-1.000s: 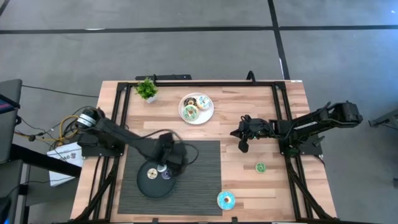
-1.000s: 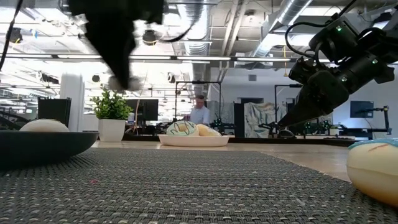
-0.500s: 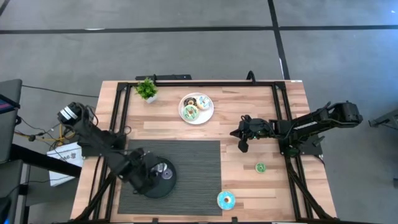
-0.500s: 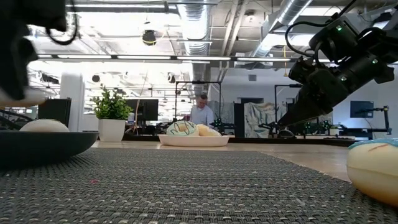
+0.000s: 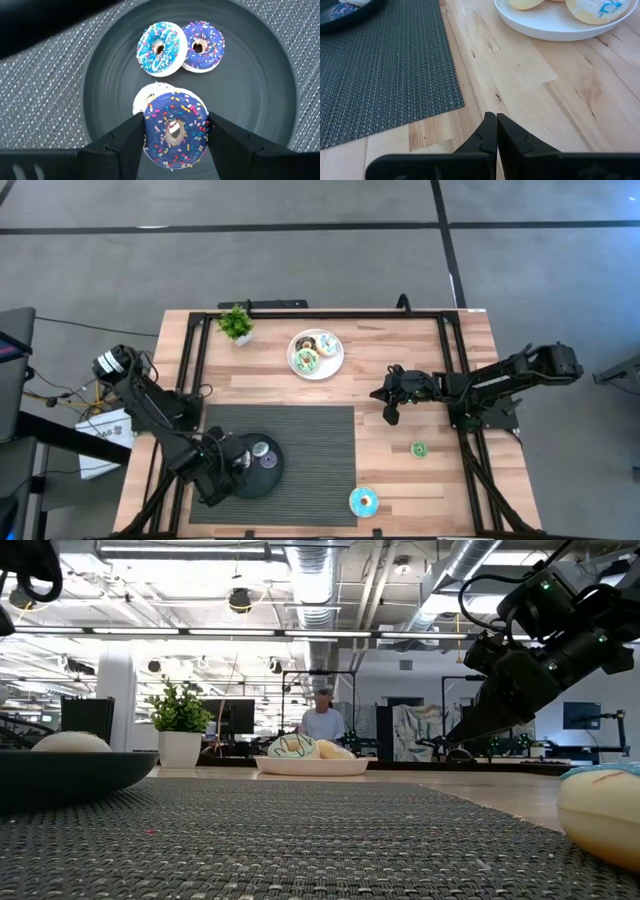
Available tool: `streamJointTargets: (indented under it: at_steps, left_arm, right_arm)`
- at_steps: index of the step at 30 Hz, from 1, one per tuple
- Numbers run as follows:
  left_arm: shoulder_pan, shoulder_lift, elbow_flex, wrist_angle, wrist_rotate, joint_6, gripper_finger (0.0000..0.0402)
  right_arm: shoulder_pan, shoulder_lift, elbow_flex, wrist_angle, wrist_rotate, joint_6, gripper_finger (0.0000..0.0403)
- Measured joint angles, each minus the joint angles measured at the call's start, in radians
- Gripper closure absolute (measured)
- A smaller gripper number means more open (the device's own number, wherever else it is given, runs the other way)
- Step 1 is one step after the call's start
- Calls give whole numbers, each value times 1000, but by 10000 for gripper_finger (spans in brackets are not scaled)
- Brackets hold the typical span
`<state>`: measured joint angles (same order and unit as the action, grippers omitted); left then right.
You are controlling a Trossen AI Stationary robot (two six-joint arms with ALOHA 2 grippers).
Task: Pick & Place donuts
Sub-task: Put the small purple donut on the black plate
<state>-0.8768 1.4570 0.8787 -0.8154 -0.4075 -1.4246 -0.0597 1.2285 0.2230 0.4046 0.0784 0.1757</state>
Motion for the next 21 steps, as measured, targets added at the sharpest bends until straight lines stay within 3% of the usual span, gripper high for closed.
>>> streamJointTargets:
  at_steps: [13, 21]
  left_arm:
    - [-30, 0, 0, 22, -22, -53, 209]
    - [-60, 32, 0, 21, -91, -106, 209]
  right_arm:
    - [0, 0, 0, 0, 1, 0, 402]
    - [0, 0, 0, 0, 1, 0, 402]
